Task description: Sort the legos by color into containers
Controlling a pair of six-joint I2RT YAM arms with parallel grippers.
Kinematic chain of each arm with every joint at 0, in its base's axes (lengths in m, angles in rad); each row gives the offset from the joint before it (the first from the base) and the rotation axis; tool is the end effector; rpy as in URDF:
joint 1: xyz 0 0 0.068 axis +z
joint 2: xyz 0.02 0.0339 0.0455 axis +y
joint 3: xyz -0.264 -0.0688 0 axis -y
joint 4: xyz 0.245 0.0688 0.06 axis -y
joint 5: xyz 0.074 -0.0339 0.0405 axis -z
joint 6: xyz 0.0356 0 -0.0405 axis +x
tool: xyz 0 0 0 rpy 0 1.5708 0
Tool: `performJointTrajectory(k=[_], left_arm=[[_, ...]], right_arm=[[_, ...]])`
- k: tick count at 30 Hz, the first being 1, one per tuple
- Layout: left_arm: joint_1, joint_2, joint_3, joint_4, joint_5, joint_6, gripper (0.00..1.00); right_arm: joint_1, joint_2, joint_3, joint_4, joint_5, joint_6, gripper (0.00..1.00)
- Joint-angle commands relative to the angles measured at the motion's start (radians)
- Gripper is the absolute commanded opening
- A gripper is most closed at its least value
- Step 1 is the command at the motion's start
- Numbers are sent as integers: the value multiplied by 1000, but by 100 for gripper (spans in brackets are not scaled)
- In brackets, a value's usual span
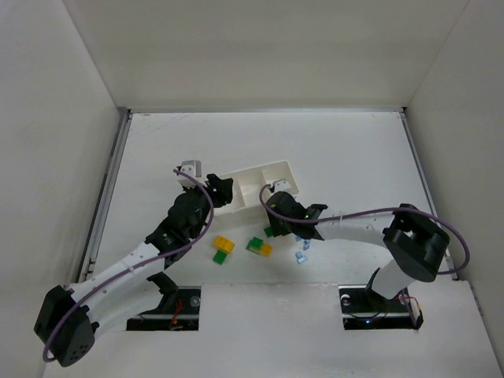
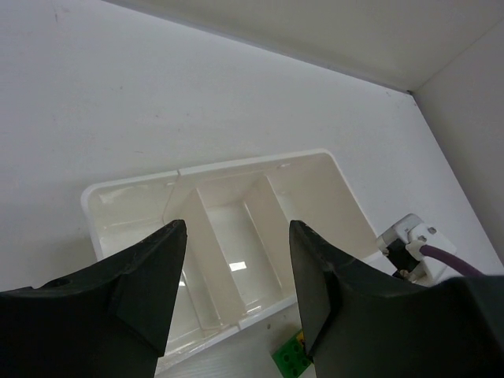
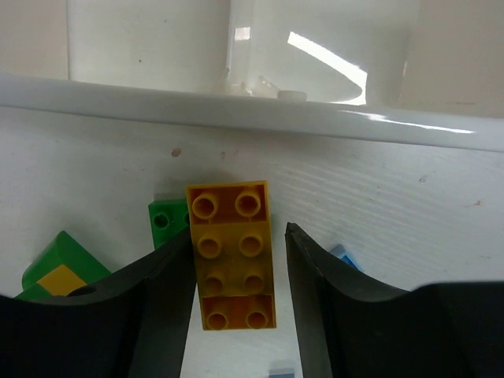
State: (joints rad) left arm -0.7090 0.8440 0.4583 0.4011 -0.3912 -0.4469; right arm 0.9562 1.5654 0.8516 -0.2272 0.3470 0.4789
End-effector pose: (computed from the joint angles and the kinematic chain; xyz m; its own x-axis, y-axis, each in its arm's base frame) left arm 0.1614 -0.1206 0.2759 -0.1245 -0.4196 -0.8991 0.2869 0.8523 -0.4374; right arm 0.1865 0.2433 0.1756 -0.7144 -0.2607 -0.6494 -0.3646 0.9307 0.0275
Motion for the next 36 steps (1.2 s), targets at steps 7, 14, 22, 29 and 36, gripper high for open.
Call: performJointTrajectory(k=[7, 14, 22, 29, 36], left_arm=[[13, -8, 2, 48, 44, -6, 50], [7, 3, 42, 36, 164, -38, 44], [4, 55, 178, -79, 322, -165, 43], [-72, 69, 181, -107, 302, -217, 40], [-171, 170, 194, -101, 201, -197, 38]], right_arm=[[-7, -50, 32, 20, 10, -3, 22], [3, -326, -3, -69, 98, 10, 20], [-89, -391, 32, 99, 44, -94, 19], [-170, -257, 109, 253, -89, -140, 18], [-195, -252, 93, 301, -157, -137, 18]])
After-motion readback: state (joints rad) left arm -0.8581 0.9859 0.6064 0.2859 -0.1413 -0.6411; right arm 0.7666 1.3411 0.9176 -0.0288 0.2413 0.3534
